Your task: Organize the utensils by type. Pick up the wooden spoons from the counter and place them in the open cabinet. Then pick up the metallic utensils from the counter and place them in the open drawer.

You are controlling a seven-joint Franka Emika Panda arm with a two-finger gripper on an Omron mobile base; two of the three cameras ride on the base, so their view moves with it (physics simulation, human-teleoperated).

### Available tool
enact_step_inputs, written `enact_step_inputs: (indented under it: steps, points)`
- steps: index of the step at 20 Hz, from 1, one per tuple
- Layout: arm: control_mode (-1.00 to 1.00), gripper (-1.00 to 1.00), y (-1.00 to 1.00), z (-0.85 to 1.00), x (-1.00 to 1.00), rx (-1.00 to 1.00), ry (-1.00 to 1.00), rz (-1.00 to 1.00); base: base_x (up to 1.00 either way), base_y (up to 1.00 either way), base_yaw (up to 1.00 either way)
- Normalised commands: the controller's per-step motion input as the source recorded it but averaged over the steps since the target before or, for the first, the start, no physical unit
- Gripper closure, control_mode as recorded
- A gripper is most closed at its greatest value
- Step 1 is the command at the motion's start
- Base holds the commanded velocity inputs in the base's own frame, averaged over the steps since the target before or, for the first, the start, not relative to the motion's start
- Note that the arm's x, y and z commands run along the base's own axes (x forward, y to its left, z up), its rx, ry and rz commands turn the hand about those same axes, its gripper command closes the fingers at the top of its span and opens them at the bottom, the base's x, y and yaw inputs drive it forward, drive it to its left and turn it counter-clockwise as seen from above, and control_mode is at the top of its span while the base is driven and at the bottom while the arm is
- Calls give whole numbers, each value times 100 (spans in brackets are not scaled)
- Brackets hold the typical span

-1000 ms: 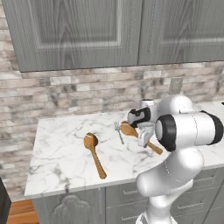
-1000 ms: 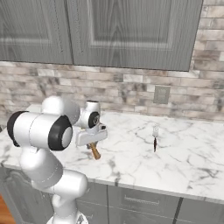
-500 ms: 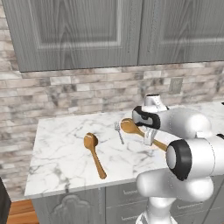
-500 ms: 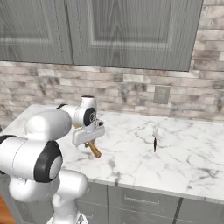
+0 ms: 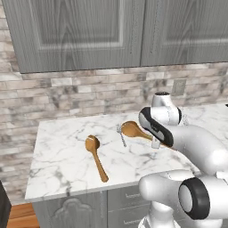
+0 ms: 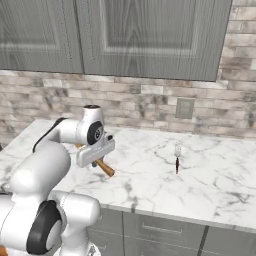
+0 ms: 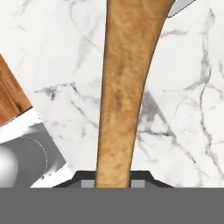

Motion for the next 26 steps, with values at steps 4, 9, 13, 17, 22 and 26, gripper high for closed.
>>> enact_step_inputs:
  steps: [4, 9, 13, 17, 22, 26]
  points:
    - [-100, 100, 5, 39, -35, 0, -11, 0, 0, 0, 0]
    - [-100, 100, 1, 22, -27, 0, -8, 0, 0, 0, 0]
    - [100, 100, 0, 0, 0, 0, 0, 0, -8, 0, 0]
    - [100, 100, 0, 0, 0, 0, 0, 0, -57, -8, -20]
    - [100, 100, 0, 0, 0, 0, 0, 0, -24, 0, -66]
    - [100, 100, 0, 0, 0, 0, 0, 0, -4, 0, -89]
